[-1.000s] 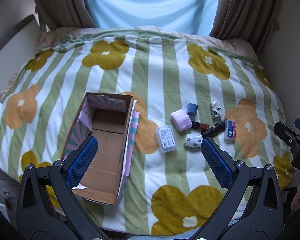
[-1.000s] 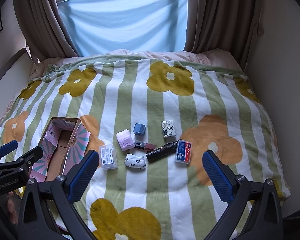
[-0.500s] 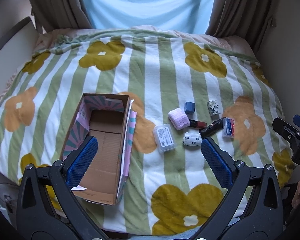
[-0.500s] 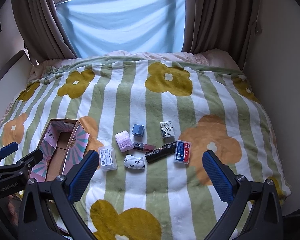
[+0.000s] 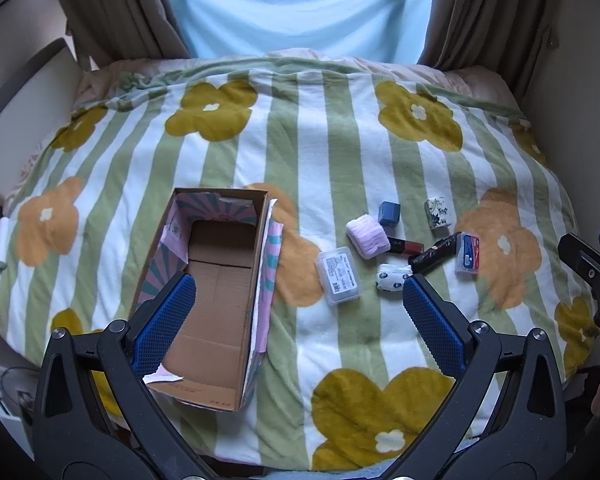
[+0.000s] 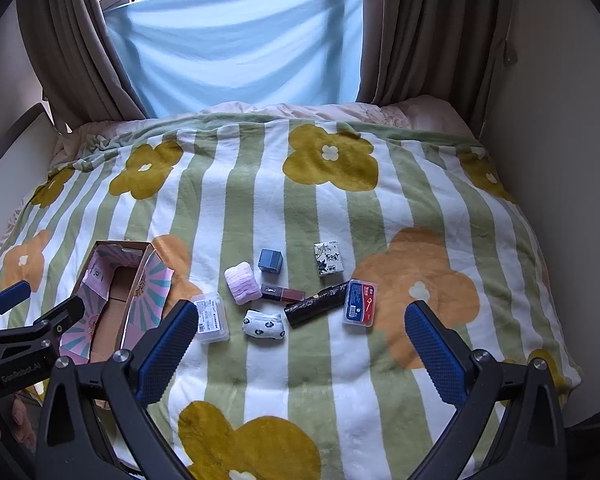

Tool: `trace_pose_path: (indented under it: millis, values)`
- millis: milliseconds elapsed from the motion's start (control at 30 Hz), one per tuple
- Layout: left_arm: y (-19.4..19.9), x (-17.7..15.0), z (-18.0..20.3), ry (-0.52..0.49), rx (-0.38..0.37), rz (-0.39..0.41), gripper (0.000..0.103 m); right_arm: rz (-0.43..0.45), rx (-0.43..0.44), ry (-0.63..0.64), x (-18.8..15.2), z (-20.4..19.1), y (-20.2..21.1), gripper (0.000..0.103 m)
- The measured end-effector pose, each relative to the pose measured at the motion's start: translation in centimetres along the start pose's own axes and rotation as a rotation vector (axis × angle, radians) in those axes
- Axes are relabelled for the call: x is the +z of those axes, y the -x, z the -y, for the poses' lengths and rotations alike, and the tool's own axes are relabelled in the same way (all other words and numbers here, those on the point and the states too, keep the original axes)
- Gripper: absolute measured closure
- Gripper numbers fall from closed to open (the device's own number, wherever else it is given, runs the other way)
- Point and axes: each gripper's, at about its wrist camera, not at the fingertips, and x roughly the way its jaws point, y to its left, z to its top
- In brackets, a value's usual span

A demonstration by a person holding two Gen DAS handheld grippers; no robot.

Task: Organize objects

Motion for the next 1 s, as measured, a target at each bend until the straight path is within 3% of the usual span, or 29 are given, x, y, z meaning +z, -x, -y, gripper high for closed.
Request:
trace_pose_path:
  millis: [133, 300, 533, 700, 867, 1000]
  values:
    - [-0.4, 0.8, 0.6, -0.014, 0.024, -0.015, 0.001, -0.015, -0.001, -0.024, 0.4, 1.1, -0.3, 0.001]
    - [-1.6, 1.7, 0.3, 0.068, -0.038, -0.077, 0.001, -0.049, 0.007, -0.081, 0.8, 3.9, -1.8, 0.001]
    - [-5.2, 1.5, 1.4, 0.077, 0.018, -0.108, 0.001, -0.145, 0.028, -0.157, 0.6, 8.0, -7.2, 0.001]
    - [-10.2, 0.9, 2.7, 0.109, 0.040, -0.194, 0.001, -0.207, 0.020, -0.151, 0.4, 10.4, -12.6, 0.001]
    - [-16.2, 0.4, 4.7, 0.090, 0.114, -0.270, 0.001, -0.275, 0.047, -0.145, -0.2, 12.0, -18.2, 0.001]
    - [-21.0, 0.0, 5.5, 0.121, 0.116, -0.327, 0.001, -0.338, 0.064, -0.146, -0.8, 13.0, -22.4, 0.001]
